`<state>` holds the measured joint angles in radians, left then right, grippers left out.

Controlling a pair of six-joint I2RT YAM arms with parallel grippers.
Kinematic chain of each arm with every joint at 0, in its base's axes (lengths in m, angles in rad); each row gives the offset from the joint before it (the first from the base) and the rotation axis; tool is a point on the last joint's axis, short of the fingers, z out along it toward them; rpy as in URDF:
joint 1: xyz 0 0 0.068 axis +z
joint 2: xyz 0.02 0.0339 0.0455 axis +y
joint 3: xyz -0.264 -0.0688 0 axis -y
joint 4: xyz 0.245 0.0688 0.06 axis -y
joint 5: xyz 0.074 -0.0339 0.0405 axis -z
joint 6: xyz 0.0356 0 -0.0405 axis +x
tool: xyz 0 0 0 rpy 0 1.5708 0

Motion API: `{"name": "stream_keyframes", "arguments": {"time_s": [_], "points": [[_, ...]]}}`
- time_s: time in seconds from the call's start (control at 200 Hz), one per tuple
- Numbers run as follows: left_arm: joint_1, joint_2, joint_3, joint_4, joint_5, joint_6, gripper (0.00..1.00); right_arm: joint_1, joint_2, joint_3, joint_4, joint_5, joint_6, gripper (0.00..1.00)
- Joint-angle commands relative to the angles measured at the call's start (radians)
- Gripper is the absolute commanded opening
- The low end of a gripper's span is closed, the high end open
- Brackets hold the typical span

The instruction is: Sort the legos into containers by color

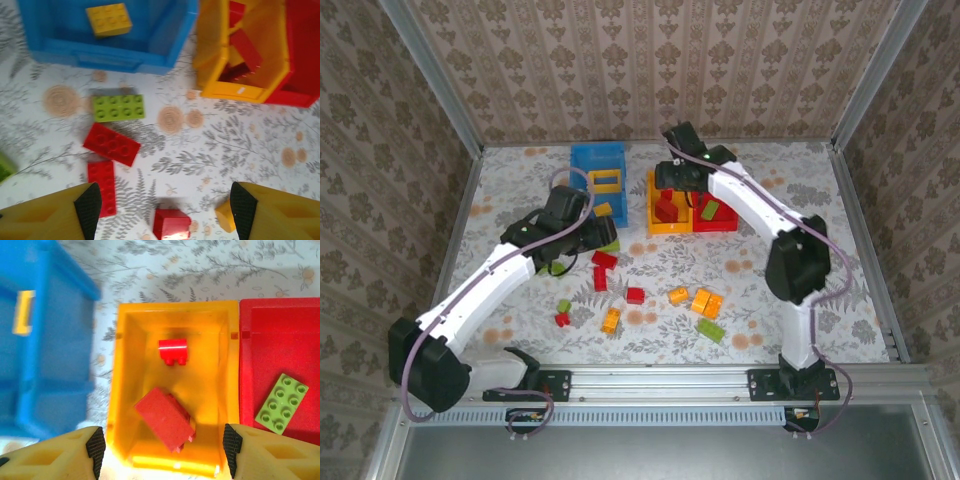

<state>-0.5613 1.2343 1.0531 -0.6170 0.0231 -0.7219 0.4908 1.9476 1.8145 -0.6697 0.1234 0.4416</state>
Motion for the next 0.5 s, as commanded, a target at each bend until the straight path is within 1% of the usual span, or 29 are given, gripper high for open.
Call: {"name": "stream_keyframes", "arguments": {"time_s": [0.0,0.055,0.12,0.205,0.305,0.35,0.38,0.42,0.495], "points": [[0.045,-0.021,-0.063,-0.091,0.038,-0.024,0.71,0.035,-0.172,-0.218,0.193,-0.124,-0.090,0.69],[0.071,-0.030,-0.092,-0.103,0.061,-0.035,0.71,0.056,-0.238,-0.334,0.248,-0.209,-0.129,0.70],[0.087,-0.042,-0.120,-0.132,0.069,-0.053,0.71,0.086,-0.293,-0.438,0.260,-0.275,-0.159,0.70],[0.088,-0.076,-0.154,-0.173,0.069,-0.091,0.71,0.125,-0.365,-0.551,0.256,-0.368,-0.186,0.70],[0.079,-0.129,-0.193,-0.237,0.067,-0.146,0.71,0.170,-0.440,-0.655,0.256,-0.436,-0.210,0.72],[0.060,-0.152,-0.211,-0.259,0.069,-0.165,0.71,0.180,-0.459,-0.688,0.256,-0.472,-0.212,0.73],[0.046,-0.162,-0.230,-0.245,0.090,-0.161,0.71,0.185,-0.466,-0.707,0.256,-0.494,-0.209,0.73],[0.004,-0.167,-0.244,-0.209,0.129,-0.148,0.71,0.187,-0.472,-0.729,0.256,-0.513,-0.202,0.73],[-0.092,-0.128,-0.237,-0.185,0.160,-0.117,0.72,0.190,-0.480,-0.760,0.261,-0.536,-0.195,0.73]]}}
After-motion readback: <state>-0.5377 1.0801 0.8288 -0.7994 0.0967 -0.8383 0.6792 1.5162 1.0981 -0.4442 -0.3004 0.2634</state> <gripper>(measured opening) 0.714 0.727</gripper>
